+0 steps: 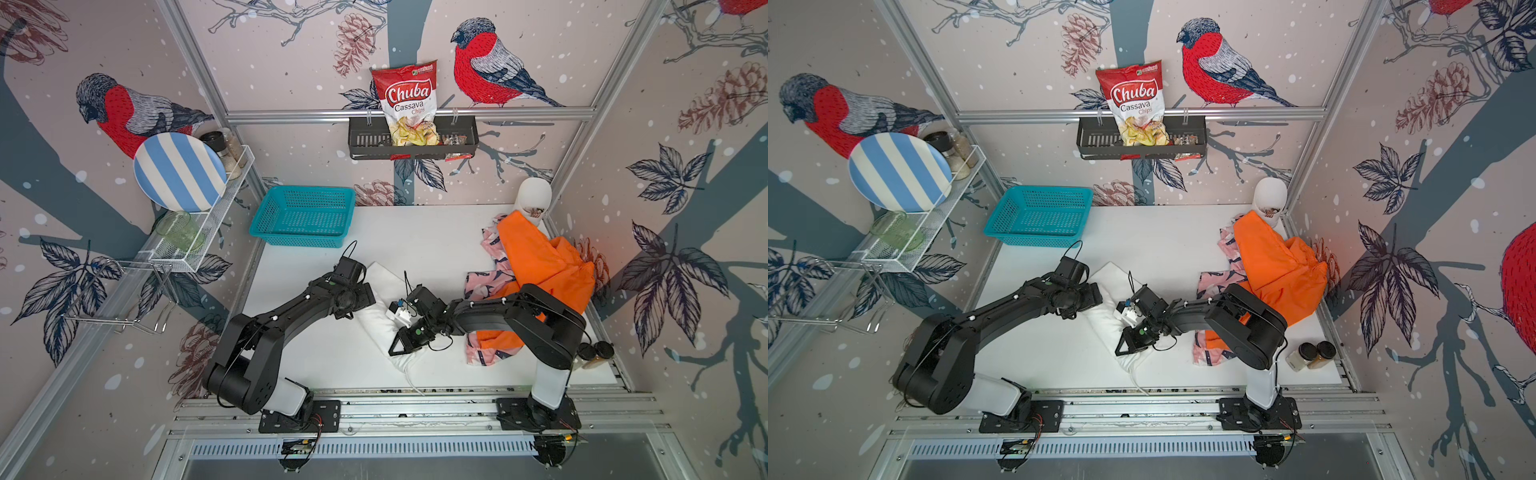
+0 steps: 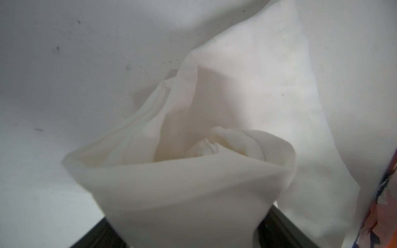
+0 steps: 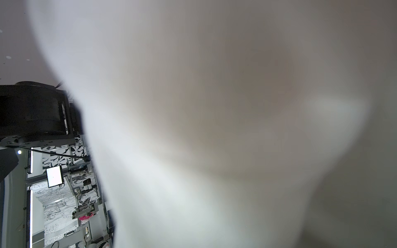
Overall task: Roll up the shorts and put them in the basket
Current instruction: Roll the shorts at the center of the board.
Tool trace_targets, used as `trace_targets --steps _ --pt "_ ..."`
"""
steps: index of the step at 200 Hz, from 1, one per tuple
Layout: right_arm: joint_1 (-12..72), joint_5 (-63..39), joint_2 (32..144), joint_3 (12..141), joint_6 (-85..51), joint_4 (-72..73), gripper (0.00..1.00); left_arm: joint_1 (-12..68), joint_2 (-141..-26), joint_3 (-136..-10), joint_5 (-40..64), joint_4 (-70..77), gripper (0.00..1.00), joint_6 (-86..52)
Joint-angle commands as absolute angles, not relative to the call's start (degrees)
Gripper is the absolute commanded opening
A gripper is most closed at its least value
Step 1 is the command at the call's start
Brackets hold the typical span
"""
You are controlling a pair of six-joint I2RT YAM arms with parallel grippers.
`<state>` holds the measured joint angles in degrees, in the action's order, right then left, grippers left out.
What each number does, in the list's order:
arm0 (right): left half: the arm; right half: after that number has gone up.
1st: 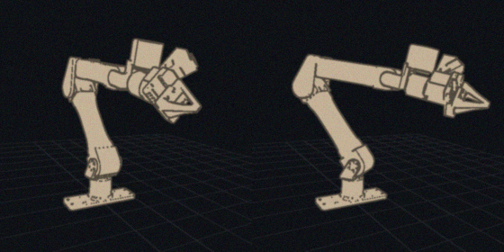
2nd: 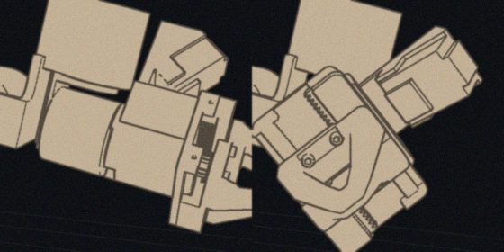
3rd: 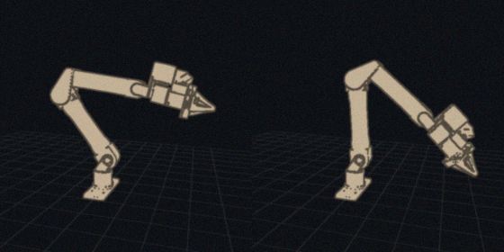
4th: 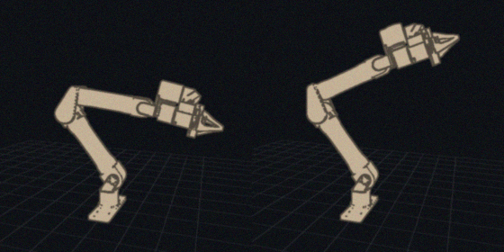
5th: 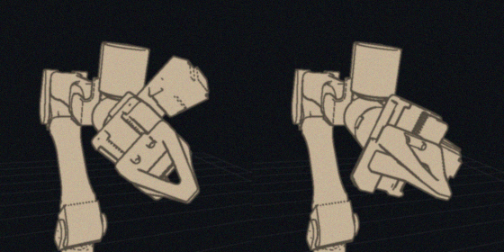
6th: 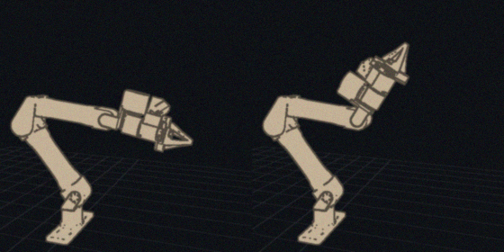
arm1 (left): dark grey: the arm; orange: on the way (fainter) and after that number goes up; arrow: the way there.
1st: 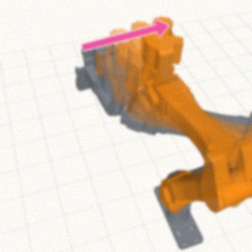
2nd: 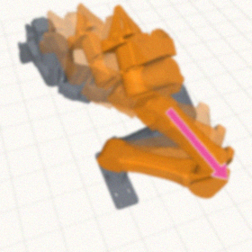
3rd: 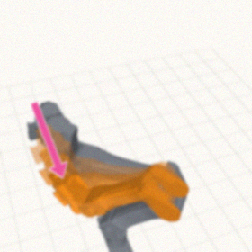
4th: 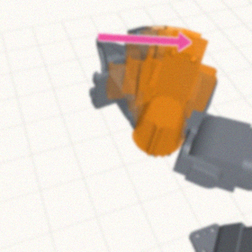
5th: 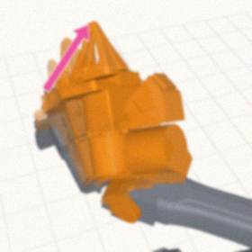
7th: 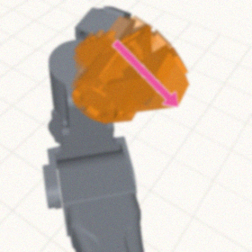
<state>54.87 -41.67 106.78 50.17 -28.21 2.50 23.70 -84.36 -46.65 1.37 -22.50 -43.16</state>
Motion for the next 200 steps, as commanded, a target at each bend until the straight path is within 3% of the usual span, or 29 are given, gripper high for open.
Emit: trace_targets --steps 1,7,23,40,51,78,113,145,200 --pt "54.3 -39.6 106.3 49.3 -27.5 -0.4 0.18 22.6 -83.9 -44.6 -2.8 -22.3 0.56 -43.0" --pt "54.0 -39.5 106.1 48.9 -27.7 -0.4 0.18 22.3 -83.3 -43.5 -3.5 -22.3 0.46 -43.1" --pt "53.0 -39.6 105.5 48.1 -27.9 -0.3 0.18 21.3 -81.5 -40.3 -4.5 -21.7 0.29 -43.0" --pt "52.4 -39.1 104.7 47.6 -28.1 -0.3 0.20 20.3 -81.1 -36.8 -3.4 -20.5 0.18 -42.8" --pt "52.5 -38.1 103.7 47.7 -27.9 -0.9 0.26 20.2 -81.4 -35.4 -2.7 -19.6 0.14 -42.6" --pt "53.4 -28.3 97.6 50.0 -25.3 -7.5 0.59 20.2 -81.0 -33.8 -1.8 -18.4 0.12 -42.5" --pt "58.5 -0.7 89.6 57.8 -17.7 -23.1 0.82 20.1 -80.5 -34.0 -1.4 -18.9 0.12 -41.1" --pt "67.8 18.3 90.3 65.3 -10.8 -30.7 0.88 20.0 -80.7 -34.6 -0.5 -19.1 0.12 -40.3" --pt "78.0 29.5 104.6 71.7 -8.5 -33.5 0.92 19.7 -82.8 -35.1 1.0 -18.2 0.13 -39.4"
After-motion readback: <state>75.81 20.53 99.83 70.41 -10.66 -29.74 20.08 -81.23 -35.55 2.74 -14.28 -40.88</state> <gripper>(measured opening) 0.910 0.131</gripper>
